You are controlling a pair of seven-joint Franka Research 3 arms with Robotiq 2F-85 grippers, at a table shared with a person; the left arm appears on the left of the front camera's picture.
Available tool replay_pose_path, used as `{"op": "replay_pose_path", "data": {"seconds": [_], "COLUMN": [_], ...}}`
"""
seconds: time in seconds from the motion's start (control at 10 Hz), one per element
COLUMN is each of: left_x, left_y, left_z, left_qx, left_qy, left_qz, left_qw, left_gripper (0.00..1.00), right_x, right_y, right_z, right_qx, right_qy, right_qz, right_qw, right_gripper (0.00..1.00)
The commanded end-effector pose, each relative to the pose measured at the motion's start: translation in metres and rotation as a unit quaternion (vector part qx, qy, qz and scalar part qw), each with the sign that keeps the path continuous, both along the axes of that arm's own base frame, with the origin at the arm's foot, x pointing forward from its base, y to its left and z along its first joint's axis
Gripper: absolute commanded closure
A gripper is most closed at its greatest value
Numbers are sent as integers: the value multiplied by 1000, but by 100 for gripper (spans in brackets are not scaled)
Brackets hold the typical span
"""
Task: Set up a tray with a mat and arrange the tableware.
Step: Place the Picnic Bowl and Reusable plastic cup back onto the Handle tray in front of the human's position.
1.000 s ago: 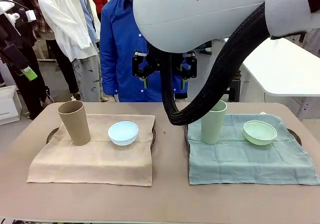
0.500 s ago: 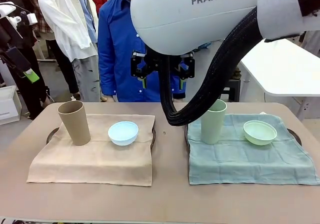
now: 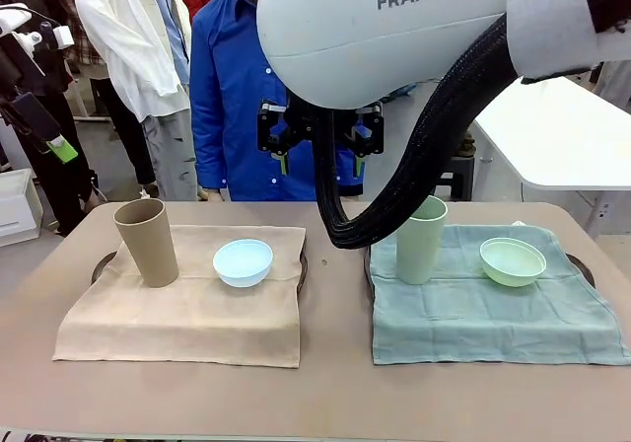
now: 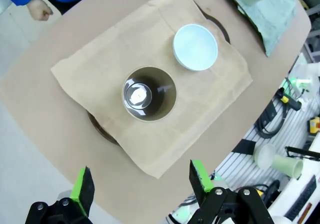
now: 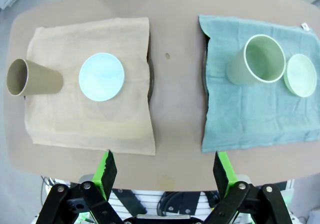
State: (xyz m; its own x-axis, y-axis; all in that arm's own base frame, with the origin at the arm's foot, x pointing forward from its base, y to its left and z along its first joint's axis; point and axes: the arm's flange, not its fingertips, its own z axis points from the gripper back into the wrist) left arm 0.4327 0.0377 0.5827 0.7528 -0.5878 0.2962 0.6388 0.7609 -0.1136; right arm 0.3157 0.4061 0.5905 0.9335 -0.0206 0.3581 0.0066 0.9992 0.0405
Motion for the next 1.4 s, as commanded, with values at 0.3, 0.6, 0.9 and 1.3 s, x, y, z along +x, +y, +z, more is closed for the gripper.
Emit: {"op": "replay_pose_path", "data": {"seconds": [0.3, 0.6, 0.9, 1.3], "left_x": [0, -21, -26, 6], "left_y": [0, -4, -16, 28], "left_z": [0, 3, 0, -26], "left_qx": [0, -63, -65, -256], "left_qy": [0, 84, 143, 241], "left_qz": [0, 75, 202, 182], "left_qw": [1000, 992, 967, 918], "left_gripper": [0, 0, 0, 0], "right_x": [0, 11, 0, -33], "right_y": [0, -79, -170, -300], "right_z": [1, -2, 22, 26], "right_qx": [-21, 71, 205, 349], "right_qy": [33, 115, 91, 11], "right_qz": [48, 31, 18, -31], "right_qw": [998, 990, 974, 936], "right_gripper": [0, 0, 0, 0]}}
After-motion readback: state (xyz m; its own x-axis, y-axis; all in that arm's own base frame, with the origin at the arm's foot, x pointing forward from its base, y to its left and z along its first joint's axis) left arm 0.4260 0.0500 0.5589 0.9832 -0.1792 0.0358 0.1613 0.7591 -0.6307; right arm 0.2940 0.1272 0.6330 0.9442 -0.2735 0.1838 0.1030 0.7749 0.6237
